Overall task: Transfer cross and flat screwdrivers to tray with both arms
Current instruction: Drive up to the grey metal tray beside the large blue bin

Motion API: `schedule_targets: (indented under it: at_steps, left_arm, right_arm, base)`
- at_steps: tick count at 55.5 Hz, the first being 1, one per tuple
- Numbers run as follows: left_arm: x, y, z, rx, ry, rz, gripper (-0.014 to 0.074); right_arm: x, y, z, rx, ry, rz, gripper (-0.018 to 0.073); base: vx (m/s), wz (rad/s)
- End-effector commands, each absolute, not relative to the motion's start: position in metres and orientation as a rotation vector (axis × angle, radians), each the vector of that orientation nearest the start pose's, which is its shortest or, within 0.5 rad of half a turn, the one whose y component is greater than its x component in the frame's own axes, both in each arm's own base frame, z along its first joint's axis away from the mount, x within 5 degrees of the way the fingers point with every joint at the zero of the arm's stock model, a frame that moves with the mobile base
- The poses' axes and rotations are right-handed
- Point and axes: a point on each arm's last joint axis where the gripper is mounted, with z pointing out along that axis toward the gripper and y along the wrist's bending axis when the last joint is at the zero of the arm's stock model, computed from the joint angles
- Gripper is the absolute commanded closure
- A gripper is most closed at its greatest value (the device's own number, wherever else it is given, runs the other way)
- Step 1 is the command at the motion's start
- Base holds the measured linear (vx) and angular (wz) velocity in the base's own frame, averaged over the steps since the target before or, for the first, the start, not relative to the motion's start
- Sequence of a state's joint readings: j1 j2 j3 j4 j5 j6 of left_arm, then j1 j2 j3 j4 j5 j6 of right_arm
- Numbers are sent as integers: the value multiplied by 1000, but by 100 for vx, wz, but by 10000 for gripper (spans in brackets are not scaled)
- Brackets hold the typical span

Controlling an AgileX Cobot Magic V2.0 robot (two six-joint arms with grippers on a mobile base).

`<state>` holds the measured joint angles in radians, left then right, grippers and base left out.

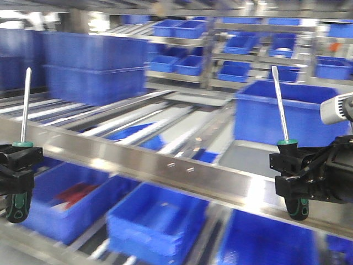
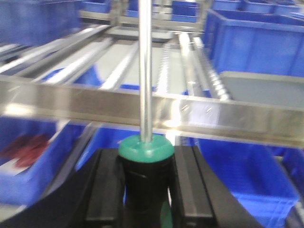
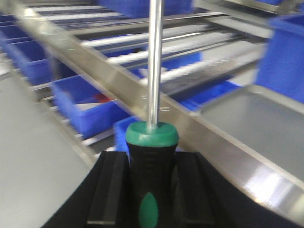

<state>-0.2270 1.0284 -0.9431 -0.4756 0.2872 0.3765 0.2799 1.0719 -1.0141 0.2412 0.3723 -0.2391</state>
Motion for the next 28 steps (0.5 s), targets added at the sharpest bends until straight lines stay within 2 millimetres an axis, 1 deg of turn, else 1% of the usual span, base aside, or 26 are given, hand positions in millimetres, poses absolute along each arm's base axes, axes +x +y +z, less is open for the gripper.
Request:
schedule_targets:
  at_steps: [1, 14, 28]
  left_arm:
    - [214, -60, 406, 172, 1698, -340, 599]
    - [214, -60, 406, 172, 1698, -340, 599]
    - [214, -60, 406, 172, 1698, -340, 599]
  right_arm:
    - [220, 69, 412, -297, 1746, 260, 567]
    - [220, 69, 412, -297, 1746, 260, 567]
    - [220, 69, 412, -297, 1746, 260, 567]
  base:
    - [38, -64]
    - [35, -55]
    - [33, -39]
